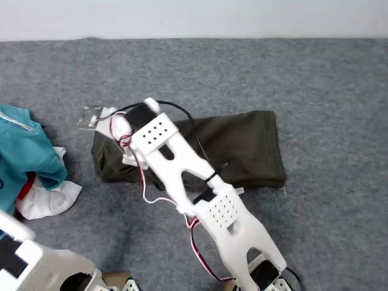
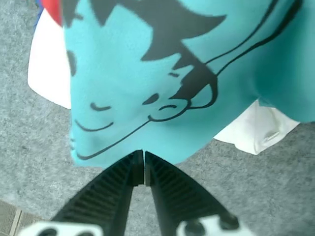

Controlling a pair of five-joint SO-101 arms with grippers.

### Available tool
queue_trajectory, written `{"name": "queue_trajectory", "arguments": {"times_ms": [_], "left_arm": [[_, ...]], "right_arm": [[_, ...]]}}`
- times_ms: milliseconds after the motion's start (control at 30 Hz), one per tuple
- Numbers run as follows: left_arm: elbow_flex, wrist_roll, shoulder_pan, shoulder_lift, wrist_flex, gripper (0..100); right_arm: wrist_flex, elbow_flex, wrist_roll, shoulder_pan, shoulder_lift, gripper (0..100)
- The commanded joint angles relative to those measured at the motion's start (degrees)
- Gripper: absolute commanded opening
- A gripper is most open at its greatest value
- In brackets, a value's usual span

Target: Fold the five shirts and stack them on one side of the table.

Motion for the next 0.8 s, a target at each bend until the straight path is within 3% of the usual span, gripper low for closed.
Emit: {"name": "queue_trajectory", "arguments": {"times_ms": [0,67,300,567,767], "left_arm": [[-0.31,0.00,1.67,-3.34,1.41,1],[-0.31,0.09,2.20,-3.52,1.41,1],[-0.22,-0.09,2.29,-8.44,1.41,1],[0.04,-0.09,2.29,-10.64,1.41,1],[0.04,-0.09,2.20,-11.87,1.41,1]], "right_arm": [[0.40,-2.73,-0.70,1.98,0.04,17.2],[-0.40,-2.81,-0.70,3.03,0.75,21.9],[-4.88,-2.81,-0.70,7.78,1.98,18.4],[-0.31,-2.81,-0.70,2.51,-6.11,18.0],[2.33,-2.46,-0.79,-2.15,-8.40,3.5]]}}
